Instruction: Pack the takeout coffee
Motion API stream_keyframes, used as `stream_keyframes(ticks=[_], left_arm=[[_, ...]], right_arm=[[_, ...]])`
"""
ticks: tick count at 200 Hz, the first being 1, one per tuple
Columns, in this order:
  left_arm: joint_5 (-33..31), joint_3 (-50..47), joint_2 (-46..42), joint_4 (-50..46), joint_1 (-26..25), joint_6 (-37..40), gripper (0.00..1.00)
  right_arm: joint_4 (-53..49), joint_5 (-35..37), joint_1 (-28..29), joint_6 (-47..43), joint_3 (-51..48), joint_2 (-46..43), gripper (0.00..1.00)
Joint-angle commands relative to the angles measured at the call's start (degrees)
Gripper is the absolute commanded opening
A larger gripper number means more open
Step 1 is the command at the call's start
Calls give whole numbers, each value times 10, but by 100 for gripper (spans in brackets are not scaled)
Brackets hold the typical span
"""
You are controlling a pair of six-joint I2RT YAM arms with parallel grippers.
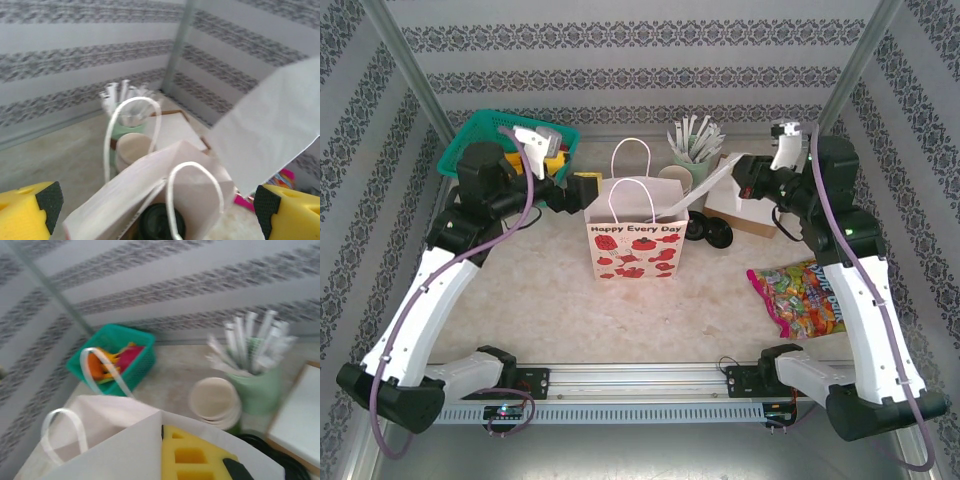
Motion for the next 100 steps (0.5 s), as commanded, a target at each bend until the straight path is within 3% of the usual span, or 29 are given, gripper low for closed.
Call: stream_keyframes(ticks=[1, 55, 85, 100], left_arm=[[125, 51, 21, -35, -9, 82, 99], [168, 134, 80, -112, -75, 202, 100], [143, 199, 122, -108, -76, 177, 100], [173, 241, 150, -120, -81, 168, 100]], right_arm=[[16, -42, 29, -31, 43, 13, 0], [8, -54, 101, -104, 125, 80, 0], [10, -77, 124, -147, 147, 99, 0], [4, -72, 137, -151, 163, 112, 0]])
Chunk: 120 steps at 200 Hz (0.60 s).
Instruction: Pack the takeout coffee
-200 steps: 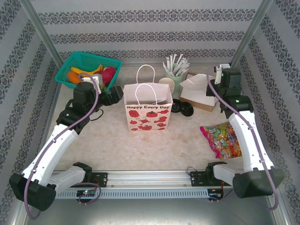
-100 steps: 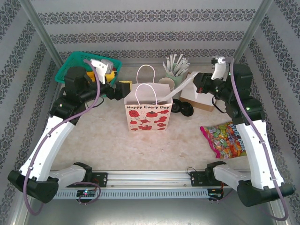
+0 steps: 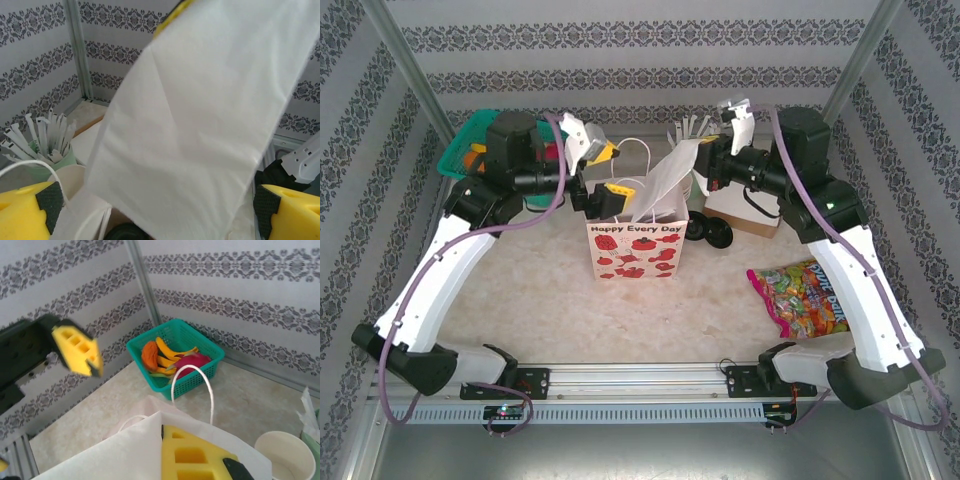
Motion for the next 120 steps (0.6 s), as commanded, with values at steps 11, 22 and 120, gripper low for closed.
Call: stream_keyframes(ticks=[11, 22, 120], left_arm=[[47, 90, 48, -36, -22, 18, 100], [44, 114, 64, -72, -42, 56, 100], [-26, 228, 165, -105, -71, 161, 100]], right_arm=[[2, -19, 26, -43, 44, 18, 0], [8, -21, 34, -44, 47, 23, 0], [-25, -115, 60, -63, 95, 44, 0]])
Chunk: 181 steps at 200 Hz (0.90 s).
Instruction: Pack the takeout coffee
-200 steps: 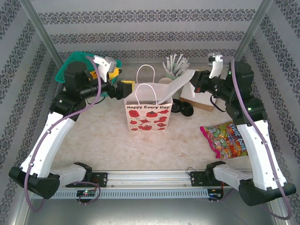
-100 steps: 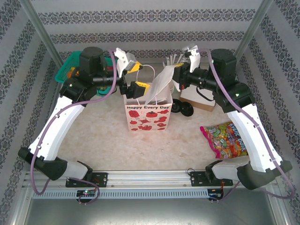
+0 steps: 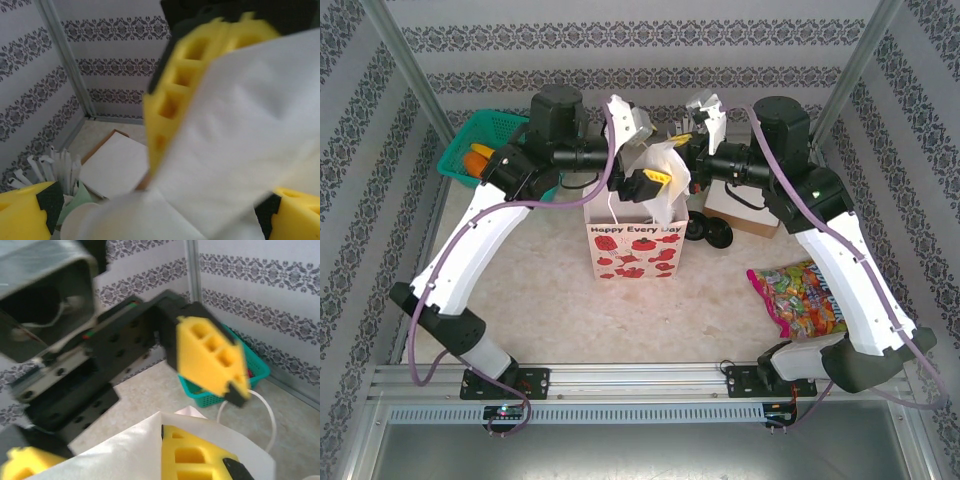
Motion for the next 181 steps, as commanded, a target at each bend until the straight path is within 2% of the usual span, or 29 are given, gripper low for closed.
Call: stream_keyframes(ticks=[1, 25, 52, 67, 91, 113, 130, 152, 166, 181], left_arm=[[30, 38, 20, -51, -1, 67, 100], [77, 63, 40, -99, 0, 114, 98], [115, 79, 52, -131, 8, 137, 82], [127, 78, 51, -140, 13, 142, 70], [145, 72, 48, -143, 15, 148, 40], [150, 71, 47, -146, 15, 151, 20], [143, 70, 47, -145, 17, 146, 9], [140, 69, 47, -147, 22, 139, 0], [141, 67, 46, -146, 23, 135, 0], [144, 63, 46, -140, 23, 123, 0]], right_arm=[[-10, -56, 4, -20, 28, -4, 0], [-18, -80, 2, -22, 36, -8, 0], [-21, -102, -14, -26, 38, -20, 0], [-24, -108, -27, -28, 38, -28, 0], [-31, -131, -40, -31, 32, -32, 0], [-55, -131, -53, -49, 30, -33, 0], [-58, -90, -82, -36, 22, -46, 12], [-71, -94, -139, -22, 4, -71, 32], [-84, -103, -165, -37, -17, -94, 39], [-94, -135, -181, -66, -49, -120, 56]])
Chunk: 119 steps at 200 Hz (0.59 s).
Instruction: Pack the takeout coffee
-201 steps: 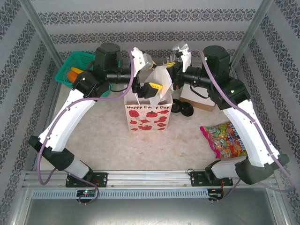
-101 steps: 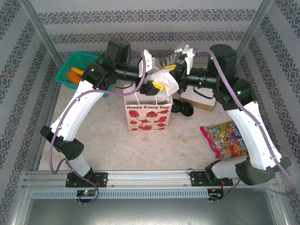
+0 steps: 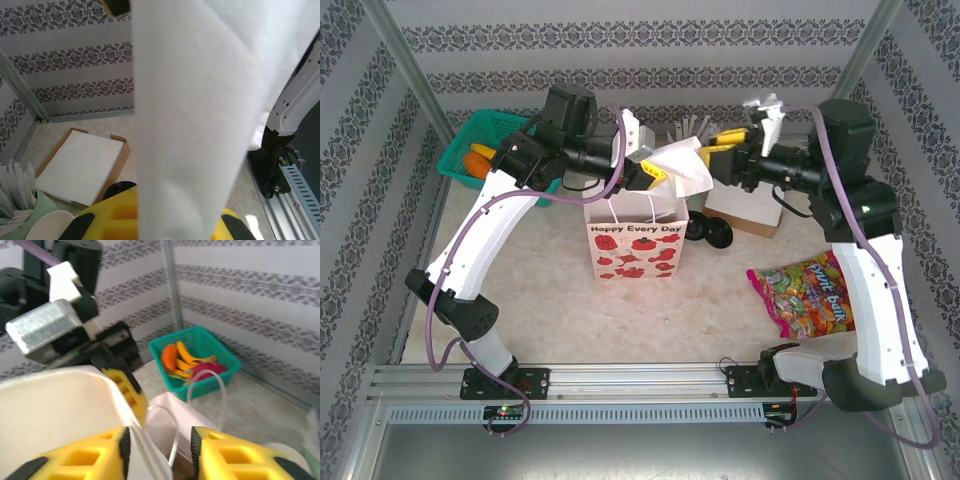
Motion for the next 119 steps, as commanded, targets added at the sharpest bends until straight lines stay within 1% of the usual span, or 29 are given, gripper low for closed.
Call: stream_keyframes(ticks=[1, 6, 10, 13, 16, 27, 45, 59, 76, 94, 119], left_arm=[[19, 3, -4, -4, 8, -11, 0], [20, 2, -4, -1, 8, -14, 0], [20, 1, -4, 1, 8, -18, 0], [20, 0, -4, 3, 8, -21, 0], [20, -1, -4, 5, 7, -24, 0], [18, -1, -3, 10, 8, -31, 0], [7, 0, -1, 18, 8, -45, 0], [1, 2, 0, 21, 8, -51, 0], [-3, 2, 0, 22, 8, -56, 0], [1, 2, -1, 23, 8, -58, 0], [10, 2, -1, 22, 8, -58, 0]], right_arm=[[-26, -42, -21, -37, -37, -47, 57], [-32, -60, -21, -53, -50, -55, 68], [-34, -76, -22, -65, -61, -61, 81], [-35, -88, -22, -74, -70, -66, 94], [-34, -100, -21, -81, -80, -70, 97], [-17, -123, -21, -93, -115, -86, 98], [0, -119, -16, -104, -140, -97, 98], [2, -106, 3, -119, -137, -96, 98], [7, -74, 37, -141, -126, -89, 98], [29, 6, 74, -160, -124, -84, 98], [73, 64, 83, -149, -122, -71, 98]])
